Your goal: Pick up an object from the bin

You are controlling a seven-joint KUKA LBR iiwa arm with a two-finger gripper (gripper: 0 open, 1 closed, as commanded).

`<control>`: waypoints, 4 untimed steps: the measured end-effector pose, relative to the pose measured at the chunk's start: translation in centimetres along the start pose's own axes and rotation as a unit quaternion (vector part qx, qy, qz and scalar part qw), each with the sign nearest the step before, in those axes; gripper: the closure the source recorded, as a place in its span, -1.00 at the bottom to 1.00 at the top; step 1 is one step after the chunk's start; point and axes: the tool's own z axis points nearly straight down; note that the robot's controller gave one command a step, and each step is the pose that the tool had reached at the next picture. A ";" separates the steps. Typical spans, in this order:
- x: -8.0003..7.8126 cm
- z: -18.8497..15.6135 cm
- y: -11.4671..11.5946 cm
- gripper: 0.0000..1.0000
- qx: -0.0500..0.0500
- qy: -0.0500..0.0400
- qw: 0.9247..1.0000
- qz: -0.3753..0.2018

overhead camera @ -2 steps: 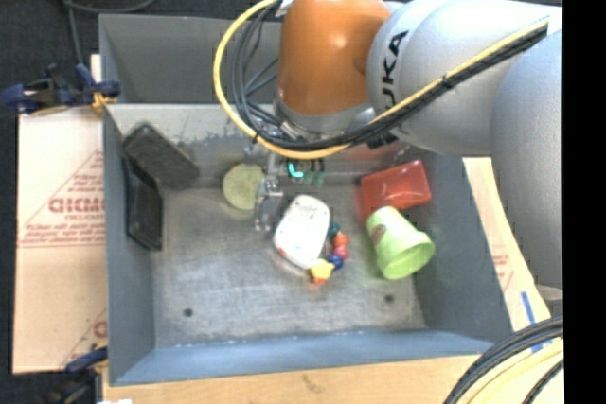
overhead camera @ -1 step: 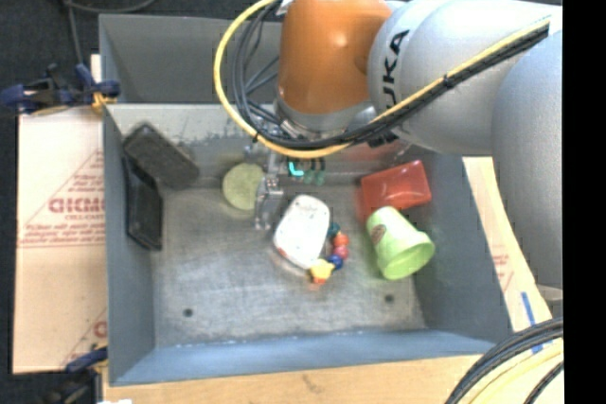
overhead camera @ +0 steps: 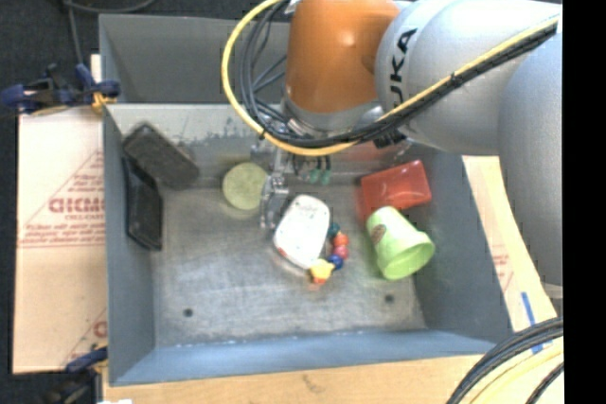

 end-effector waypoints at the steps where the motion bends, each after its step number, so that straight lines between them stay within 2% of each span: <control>1: -0.7 3.6 -1.6 -1.00 0.001 -0.004 0.999 -0.043; 2: 0.0 4.2 -6.9 -1.00 0.000 0.002 0.991 -0.136; 3: 0.4 4.3 -10.5 -1.00 0.003 0.000 0.986 -0.168; 4: 2.3 8.7 -9.0 -1.00 0.002 -0.003 0.969 -0.248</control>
Offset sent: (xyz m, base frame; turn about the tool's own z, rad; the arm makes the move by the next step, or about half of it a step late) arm -0.0069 -0.1188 -0.0271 -0.3693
